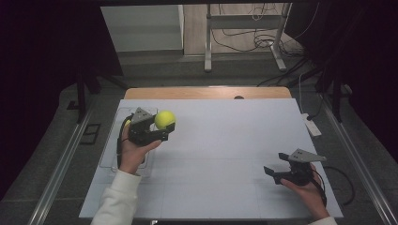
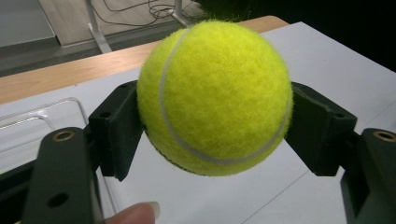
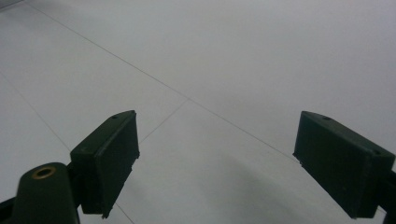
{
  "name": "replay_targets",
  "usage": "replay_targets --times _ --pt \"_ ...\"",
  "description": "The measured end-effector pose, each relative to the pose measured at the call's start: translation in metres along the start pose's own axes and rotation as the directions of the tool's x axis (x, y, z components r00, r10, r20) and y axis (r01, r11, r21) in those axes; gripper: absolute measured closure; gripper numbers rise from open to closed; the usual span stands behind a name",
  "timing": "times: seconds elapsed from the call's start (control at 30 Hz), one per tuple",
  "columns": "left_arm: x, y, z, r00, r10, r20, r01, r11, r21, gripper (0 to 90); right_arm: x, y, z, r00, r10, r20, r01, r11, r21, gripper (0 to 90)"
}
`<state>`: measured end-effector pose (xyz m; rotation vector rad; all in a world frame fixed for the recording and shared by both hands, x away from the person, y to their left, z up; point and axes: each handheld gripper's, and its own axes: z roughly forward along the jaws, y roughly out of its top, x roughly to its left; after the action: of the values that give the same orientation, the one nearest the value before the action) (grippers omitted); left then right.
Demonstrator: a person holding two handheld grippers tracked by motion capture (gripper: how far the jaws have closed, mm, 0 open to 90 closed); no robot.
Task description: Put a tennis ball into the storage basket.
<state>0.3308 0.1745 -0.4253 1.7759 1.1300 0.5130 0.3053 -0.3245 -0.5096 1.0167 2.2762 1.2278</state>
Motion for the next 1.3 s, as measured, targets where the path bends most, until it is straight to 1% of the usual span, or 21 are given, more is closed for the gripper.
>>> replay_targets --times 0.1,0.17,0.33,0.6,0.83,0.93,1.03,1.17,1.3 --pt "0.003 -0.001 -0.002 0.9999 -0.008 -0.010 0.008 1.0000 -0.001 26.0 0.000 0.000 0.000 1.0000 0.002 0.001 -0.002 1.000 -0.003 14.3" --pt "0.009 -0.002 -0.004 0.9995 -0.024 -0.019 0.024 0.9997 -0.003 26.0 0.000 0.000 0.000 1.0000 0.002 0.000 -0.002 1.000 -0.003 14.2" --pt "0.014 -0.004 -0.007 0.9987 -0.034 -0.037 0.034 0.9994 -0.002 26.0 0.000 0.000 0.000 1.0000 0.003 -0.001 -0.003 1.000 -0.002 14.2" --pt "0.026 -0.008 -0.012 0.9958 -0.056 -0.072 0.056 0.9984 0.003 26.0 0.000 0.000 0.000 1.0000 0.005 -0.003 -0.005 1.000 -0.003 14.2" --pt "0.034 -0.011 -0.013 0.9933 -0.075 -0.088 0.075 0.9971 0.005 26.0 0.000 0.000 0.000 1.0000 0.006 -0.004 -0.006 1.000 -0.001 14.2" --pt "0.038 -0.012 -0.016 0.9909 -0.085 -0.105 0.086 0.9963 0.004 26.0 0.000 0.000 0.000 1.0000 0.006 -0.001 -0.006 1.000 -0.002 14.2" --pt "0.040 -0.012 -0.018 0.9898 -0.090 -0.111 0.091 0.9959 0.001 26.0 0.000 0.000 0.000 1.0000 0.005 -0.002 -0.005 1.000 -0.002 14.2" --pt "0.045 -0.014 -0.020 0.9865 -0.095 -0.134 0.096 0.9953 0.008 26.0 0.000 0.000 0.000 1.0000 0.003 -0.003 -0.003 1.000 0.000 14.2" --pt "0.048 -0.015 -0.021 0.9845 -0.099 -0.145 0.101 0.9948 0.012 26.0 0.000 0.000 0.000 1.0000 0.004 -0.005 -0.004 1.000 -0.002 14.2"
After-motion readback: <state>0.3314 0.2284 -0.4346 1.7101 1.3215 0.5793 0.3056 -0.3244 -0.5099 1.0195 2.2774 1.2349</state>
